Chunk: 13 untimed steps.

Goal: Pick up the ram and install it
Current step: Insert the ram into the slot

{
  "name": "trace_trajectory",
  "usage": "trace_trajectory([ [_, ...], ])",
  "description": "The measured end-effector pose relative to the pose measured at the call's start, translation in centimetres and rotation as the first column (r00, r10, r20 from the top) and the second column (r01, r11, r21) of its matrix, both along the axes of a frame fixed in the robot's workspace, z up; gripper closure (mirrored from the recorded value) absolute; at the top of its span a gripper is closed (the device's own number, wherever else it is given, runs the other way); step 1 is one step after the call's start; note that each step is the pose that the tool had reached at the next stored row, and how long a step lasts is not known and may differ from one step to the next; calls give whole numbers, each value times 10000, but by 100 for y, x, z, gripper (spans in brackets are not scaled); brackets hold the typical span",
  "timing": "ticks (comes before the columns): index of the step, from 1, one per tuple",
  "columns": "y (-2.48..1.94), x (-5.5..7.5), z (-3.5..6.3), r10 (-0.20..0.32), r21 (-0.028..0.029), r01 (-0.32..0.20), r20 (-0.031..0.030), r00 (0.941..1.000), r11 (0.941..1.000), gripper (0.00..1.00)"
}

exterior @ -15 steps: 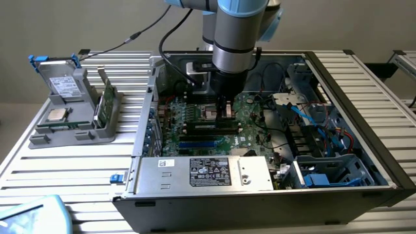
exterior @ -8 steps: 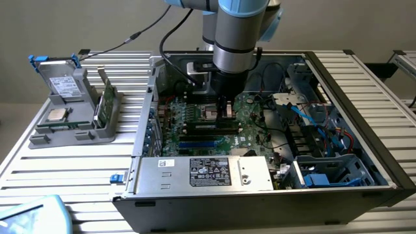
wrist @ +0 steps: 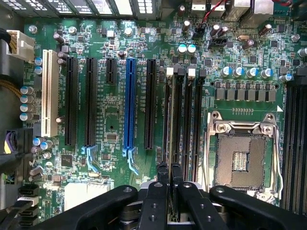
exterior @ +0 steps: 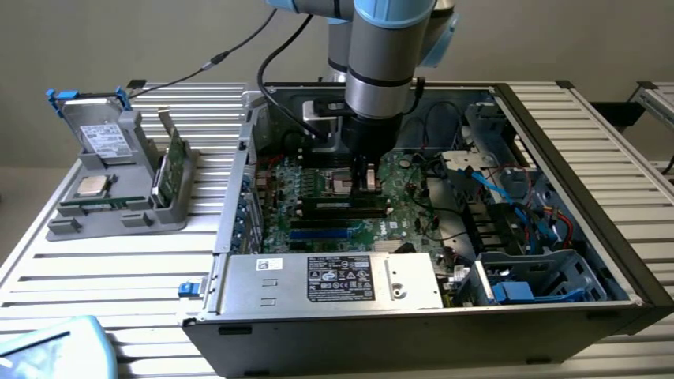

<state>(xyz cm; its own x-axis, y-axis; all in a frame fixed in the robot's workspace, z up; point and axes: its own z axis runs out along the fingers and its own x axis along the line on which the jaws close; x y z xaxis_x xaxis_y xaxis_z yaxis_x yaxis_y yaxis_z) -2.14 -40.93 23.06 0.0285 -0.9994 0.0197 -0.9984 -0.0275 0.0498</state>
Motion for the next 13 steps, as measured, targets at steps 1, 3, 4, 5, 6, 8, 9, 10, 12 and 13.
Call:
trace_trajectory([
  [1,0,0,0,-1,1,1,1,10000,10000,87],
  [3,0,-1,-4,-1,3,1,1,10000,10000,87],
  [4,0,-3,-7,-1,4,1,1,10000,10000,87],
  [5,0,-4,-8,-1,1,1,0,10000,10000,87],
  [6,0,-5,-11,-1,0,1,0,10000,10000,87],
  [8,0,-6,-12,0,-1,0,0,10000,10000,87],
  [9,0,-6,-14,-1,0,1,0,10000,10000,87],
  [10,0,-6,-17,-1,2,1,1,10000,10000,87],
  [12,0,-6,-22,-1,-1,1,0,10000,10000,87],
  [13,0,-6,-22,-1,-3,1,-1,10000,10000,87],
])
